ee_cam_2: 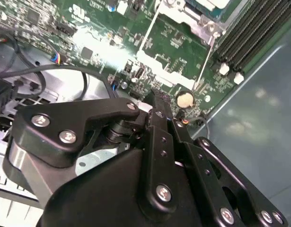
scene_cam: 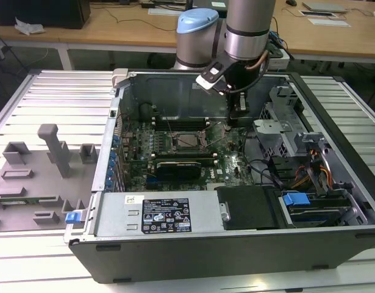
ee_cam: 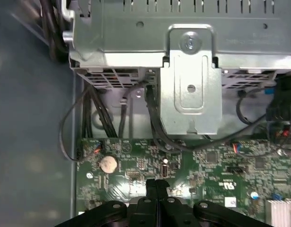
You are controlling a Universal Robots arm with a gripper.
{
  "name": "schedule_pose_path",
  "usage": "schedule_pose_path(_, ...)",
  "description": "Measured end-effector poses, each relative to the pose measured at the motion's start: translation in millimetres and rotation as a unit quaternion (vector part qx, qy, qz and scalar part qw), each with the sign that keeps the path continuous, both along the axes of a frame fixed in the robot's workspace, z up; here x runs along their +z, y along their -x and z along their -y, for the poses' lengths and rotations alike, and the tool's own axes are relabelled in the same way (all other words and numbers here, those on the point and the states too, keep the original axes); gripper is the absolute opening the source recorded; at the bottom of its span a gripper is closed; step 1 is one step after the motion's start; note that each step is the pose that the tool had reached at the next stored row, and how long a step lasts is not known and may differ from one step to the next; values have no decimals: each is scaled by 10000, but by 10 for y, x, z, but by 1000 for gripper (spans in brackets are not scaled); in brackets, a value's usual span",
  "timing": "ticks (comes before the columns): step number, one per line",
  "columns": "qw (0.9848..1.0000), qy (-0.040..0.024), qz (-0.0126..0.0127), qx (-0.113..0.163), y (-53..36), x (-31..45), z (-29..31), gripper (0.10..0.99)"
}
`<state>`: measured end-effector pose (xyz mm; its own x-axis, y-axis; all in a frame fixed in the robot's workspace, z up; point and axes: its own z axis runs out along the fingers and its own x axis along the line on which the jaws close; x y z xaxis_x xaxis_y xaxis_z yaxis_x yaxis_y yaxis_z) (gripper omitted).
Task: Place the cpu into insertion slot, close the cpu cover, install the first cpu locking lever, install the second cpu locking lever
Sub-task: 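Close the cpu cover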
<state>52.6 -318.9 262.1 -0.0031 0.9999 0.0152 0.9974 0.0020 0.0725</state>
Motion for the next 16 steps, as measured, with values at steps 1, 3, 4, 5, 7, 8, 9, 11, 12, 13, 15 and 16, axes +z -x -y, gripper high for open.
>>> schedule_pose_path(1, 10000, -2, -1, 0, -1, -1, 0, 106)
schedule_pose_path(3, 10000, -6, -9, 0, -2, 0, 1, 106)
schedule_pose_path(4, 10000, -33, -78, 0, -4, -1, 3, 106)
schedule_pose_path(5, 9999, -42, -103, 0, -5, -2, 3, 106)
schedule_pose_path(7, 9999, -43, -103, 0, -5, -2, 3, 106)
schedule_pose_path(8, 9999, -44, -103, 0, -4, -3, 3, 106)
schedule_pose_path(9, 9999, -45, -103, 0, -6, -3, 3, 106)
schedule_pose_path(11, 9999, -45, -106, 0, -17, -11, 3, 106)
schedule_pose_path(12, 9999, -45, -118, 0, -27, -40, 3, 106)
schedule_pose_path(13, 9999, -45, -135, 0, -33, -62, 3, 106)
schedule_pose_path(15, 9999, -44, -160, 0, -42, -91, 3, 106)
schedule_pose_path(16, 9998, -44, -182, -1, -49, -113, 3, 106)
